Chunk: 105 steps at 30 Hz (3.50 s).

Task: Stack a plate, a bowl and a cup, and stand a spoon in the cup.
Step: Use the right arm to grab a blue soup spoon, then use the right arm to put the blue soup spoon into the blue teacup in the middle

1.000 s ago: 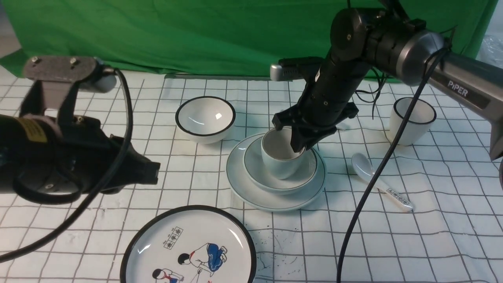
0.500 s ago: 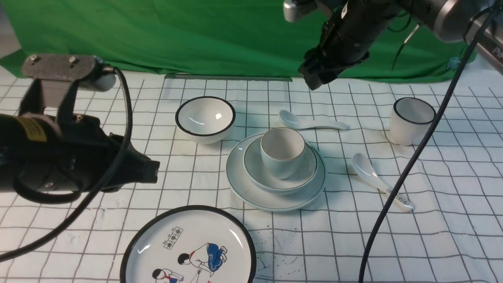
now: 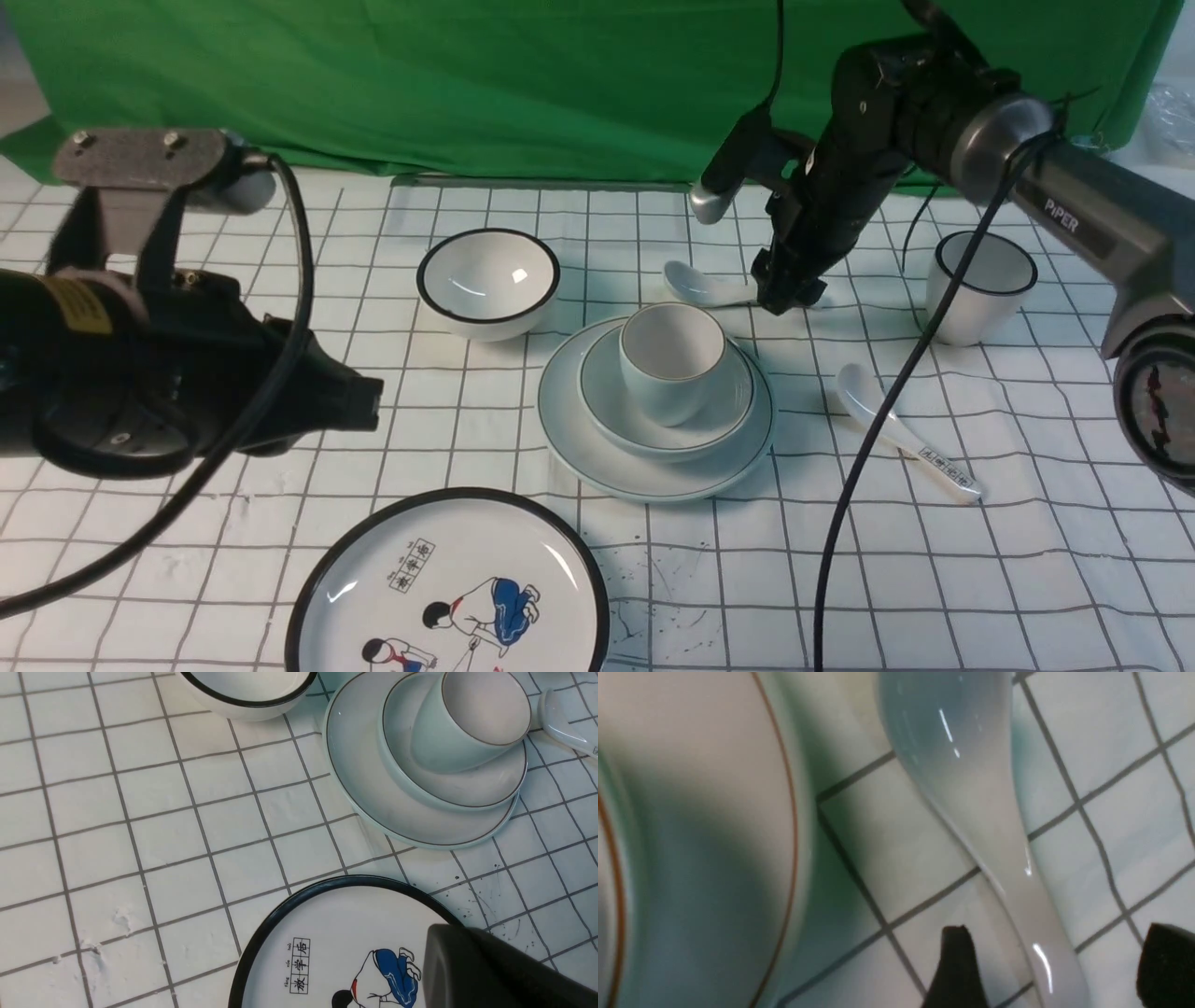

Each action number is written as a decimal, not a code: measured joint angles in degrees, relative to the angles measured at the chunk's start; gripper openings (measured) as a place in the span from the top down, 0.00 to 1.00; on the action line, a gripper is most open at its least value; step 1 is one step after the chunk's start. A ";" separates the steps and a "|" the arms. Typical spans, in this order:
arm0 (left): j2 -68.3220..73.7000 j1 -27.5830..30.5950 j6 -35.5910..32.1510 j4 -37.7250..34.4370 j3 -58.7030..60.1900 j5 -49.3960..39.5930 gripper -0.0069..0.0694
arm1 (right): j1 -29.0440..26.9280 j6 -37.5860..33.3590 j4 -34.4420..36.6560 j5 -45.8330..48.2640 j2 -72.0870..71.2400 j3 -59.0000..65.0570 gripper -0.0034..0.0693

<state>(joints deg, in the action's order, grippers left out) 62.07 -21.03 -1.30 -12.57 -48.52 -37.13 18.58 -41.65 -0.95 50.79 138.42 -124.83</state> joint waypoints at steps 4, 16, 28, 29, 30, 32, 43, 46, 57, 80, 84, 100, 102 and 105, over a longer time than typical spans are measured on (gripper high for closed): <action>0.00 0.00 0.92 -0.05 0.00 -0.26 0.91 | 0.00 -0.23 0.00 -2.16 2.19 -0.07 0.23; 0.00 0.00 2.00 -0.27 0.06 -0.30 0.91 | 0.00 0.96 0.39 3.88 1.00 -0.94 0.85; 0.00 0.00 2.17 -3.79 0.12 -0.83 0.91 | 0.00 25.63 8.42 16.02 -18.22 -3.50 0.85; 0.00 0.00 2.20 -3.79 0.12 -1.90 0.91 | 0.06 29.32 11.80 16.02 -22.01 -0.36 0.85; 0.00 0.00 2.20 -3.68 0.17 -2.74 0.91 | 0.29 31.27 13.20 16.02 -25.12 3.63 0.85; 0.00 0.00 2.20 -3.50 0.17 -3.52 0.91 | 0.61 32.50 14.01 15.98 -28.32 7.51 0.85; 0.00 0.00 -0.01 -3.61 0.17 -5.45 0.91 | 4.39 35.64 17.39 15.83 -40.49 32.60 0.85; 0.00 0.00 -0.37 -3.77 0.21 -6.72 0.91 | 7.45 34.51 17.52 15.78 -39.13 32.77 0.85; 0.00 0.00 -1.34 -4.17 0.28 -7.49 0.91 | 10.75 36.70 15.85 15.72 -32.30 32.47 0.85; 0.00 0.00 -1.70 -4.24 0.28 -7.60 0.91 | 10.59 39.33 15.84 8.18 -27.71 28.31 0.83; 0.00 0.00 -1.70 -4.24 0.28 -7.60 0.91 | 10.59 39.33 15.84 8.59 -27.71 28.31 0.83; 0.00 0.00 -3.24 -4.24 0.28 -7.54 0.91 | 10.59 39.33 15.84 9.79 -25.50 28.13 0.81; 0.00 0.00 -3.29 -4.24 0.28 -7.54 0.91 | 10.59 39.33 15.84 9.42 -25.50 28.13 0.79; 0.00 0.00 -3.29 -4.24 0.28 -7.54 0.91 | 10.59 39.33 15.84 9.36 -25.50 28.13 0.74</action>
<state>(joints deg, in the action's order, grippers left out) 62.07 -21.03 -4.58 -16.81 -48.24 -44.67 29.17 -2.32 14.89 60.15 112.92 -96.70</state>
